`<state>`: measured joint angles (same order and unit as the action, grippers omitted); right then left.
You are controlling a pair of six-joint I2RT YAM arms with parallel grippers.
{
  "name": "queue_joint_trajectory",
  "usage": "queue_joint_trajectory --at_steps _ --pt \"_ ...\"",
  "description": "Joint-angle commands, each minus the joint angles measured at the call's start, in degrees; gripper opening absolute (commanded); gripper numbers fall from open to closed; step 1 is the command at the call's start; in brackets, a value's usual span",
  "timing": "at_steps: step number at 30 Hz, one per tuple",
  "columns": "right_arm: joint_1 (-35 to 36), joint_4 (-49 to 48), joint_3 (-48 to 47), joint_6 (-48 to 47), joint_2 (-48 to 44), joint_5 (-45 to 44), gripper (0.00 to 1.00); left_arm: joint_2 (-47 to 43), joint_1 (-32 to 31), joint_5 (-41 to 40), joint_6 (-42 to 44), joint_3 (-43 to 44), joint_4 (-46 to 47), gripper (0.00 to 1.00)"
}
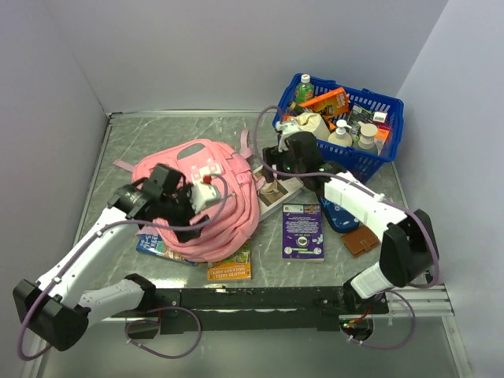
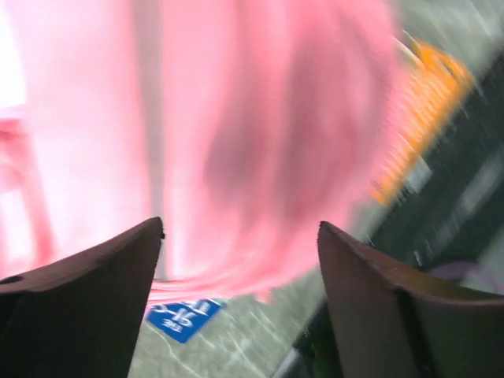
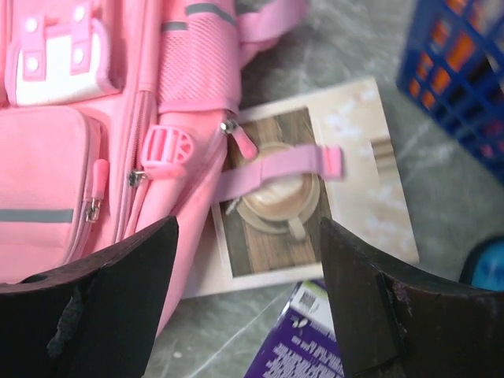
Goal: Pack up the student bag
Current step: Move the student bag to the center of the board, then adjust the student bag at the center of the board.
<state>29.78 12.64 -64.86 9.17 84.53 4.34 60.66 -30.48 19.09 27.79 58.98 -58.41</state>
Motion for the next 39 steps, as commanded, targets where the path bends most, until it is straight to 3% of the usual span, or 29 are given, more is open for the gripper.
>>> queue_joint_trajectory --at_steps 1,4,7,12,17,19,27,30,31,34,37,39 --pt "2.0 -6.7 -4.0 -11.3 3.3 2.1 0.78 4.6 12.2 -0.9 -4.2 3.5 13.6 0.89" --pt "3.3 -11.0 -2.6 -18.0 4.8 3.7 0.76 14.0 22.5 6.7 -4.8 7.9 15.3 0.98" --pt "5.1 -11.9 -2.0 -21.4 5.5 5.3 0.74 25.6 26.3 14.3 -2.8 15.0 10.5 0.96" --pt "8.2 -9.9 -4.1 -25.0 7.6 9.2 0.72 34.8 26.3 23.2 0.8 21.0 6.9 0.96" --pt "12.4 -8.1 -3.3 -31.7 9.3 11.5 0.71 37.7 25.9 23.9 5.8 21.8 5.4 0.99" --pt "12.7 -7.1 -3.3 -33.6 9.7 12.7 0.7 38.5 25.9 23.8 7.1 21.6 4.9 0.95" --pt "12.7 -5.5 -4.1 -33.4 10.9 16.1 0.67 42.6 25.8 23.0 9.6 21.8 5.2 0.64" --pt "12.8 -5.4 -5.0 -31.1 12.0 19.3 0.64 43.0 25.8 24.0 9.7 22.7 4.8 0.46" --pt "12.8 -5.5 -5.0 -30.4 12.2 20.1 0.62 42.9 25.8 24.3 9.7 22.8 5.1 0.31" --pt "13.5 -6.7 -3.1 -28.3 12.0 21.2 0.57 42.0 25.8 24.5 9.6 22.5 5.7 0.13" --pt "14.4 -9.0 0.1 -26.5 10.7 21.1 0.56 42.3 25.6 24.7 12.3 23.2 3.4 0.01" --pt "14.9 -10.3 1.2 -24.3 9.9 21.7 0.53 43.0 25.6 24.9 13.7 23.9 0.7 0.01"
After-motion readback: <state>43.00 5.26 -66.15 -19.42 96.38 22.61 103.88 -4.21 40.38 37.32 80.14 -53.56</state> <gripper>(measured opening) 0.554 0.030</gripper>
